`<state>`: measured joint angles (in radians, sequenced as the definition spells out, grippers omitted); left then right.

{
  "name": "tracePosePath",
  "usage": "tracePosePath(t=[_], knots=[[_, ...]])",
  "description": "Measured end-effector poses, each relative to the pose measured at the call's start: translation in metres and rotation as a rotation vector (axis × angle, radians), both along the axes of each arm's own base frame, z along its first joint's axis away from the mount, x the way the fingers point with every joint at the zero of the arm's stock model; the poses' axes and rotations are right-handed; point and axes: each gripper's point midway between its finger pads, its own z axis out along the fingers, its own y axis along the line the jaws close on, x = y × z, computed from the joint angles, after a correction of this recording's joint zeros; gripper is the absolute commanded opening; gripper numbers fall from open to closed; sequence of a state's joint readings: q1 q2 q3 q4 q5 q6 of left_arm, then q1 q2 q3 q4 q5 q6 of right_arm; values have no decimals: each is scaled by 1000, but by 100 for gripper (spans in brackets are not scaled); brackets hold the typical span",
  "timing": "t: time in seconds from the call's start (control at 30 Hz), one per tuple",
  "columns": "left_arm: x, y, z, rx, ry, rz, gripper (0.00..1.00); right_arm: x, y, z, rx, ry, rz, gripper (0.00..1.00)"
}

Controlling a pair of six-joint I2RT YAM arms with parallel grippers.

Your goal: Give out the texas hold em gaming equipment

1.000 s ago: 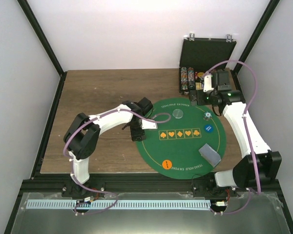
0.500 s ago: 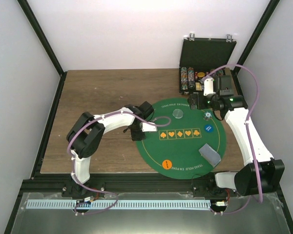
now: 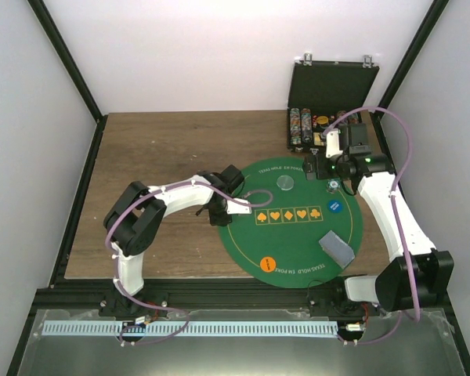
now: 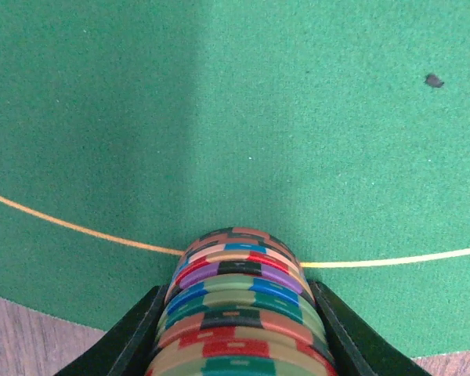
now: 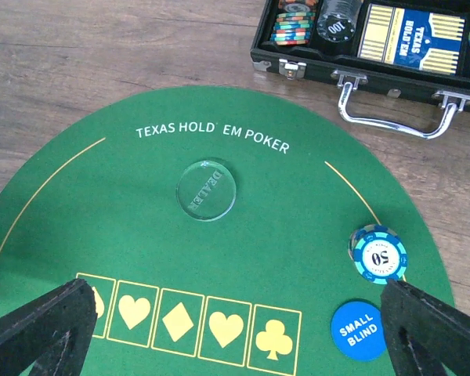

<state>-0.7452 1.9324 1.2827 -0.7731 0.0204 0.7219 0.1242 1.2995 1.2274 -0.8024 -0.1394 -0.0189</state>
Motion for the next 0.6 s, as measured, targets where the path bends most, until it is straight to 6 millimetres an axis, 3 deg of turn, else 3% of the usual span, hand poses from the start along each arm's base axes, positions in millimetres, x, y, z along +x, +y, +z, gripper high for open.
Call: tracePosePath(t=[0.6], knots=[[-5, -3, 6, -17, 46, 89, 0, -2, -1, 3, -3, -8, -3, 100]])
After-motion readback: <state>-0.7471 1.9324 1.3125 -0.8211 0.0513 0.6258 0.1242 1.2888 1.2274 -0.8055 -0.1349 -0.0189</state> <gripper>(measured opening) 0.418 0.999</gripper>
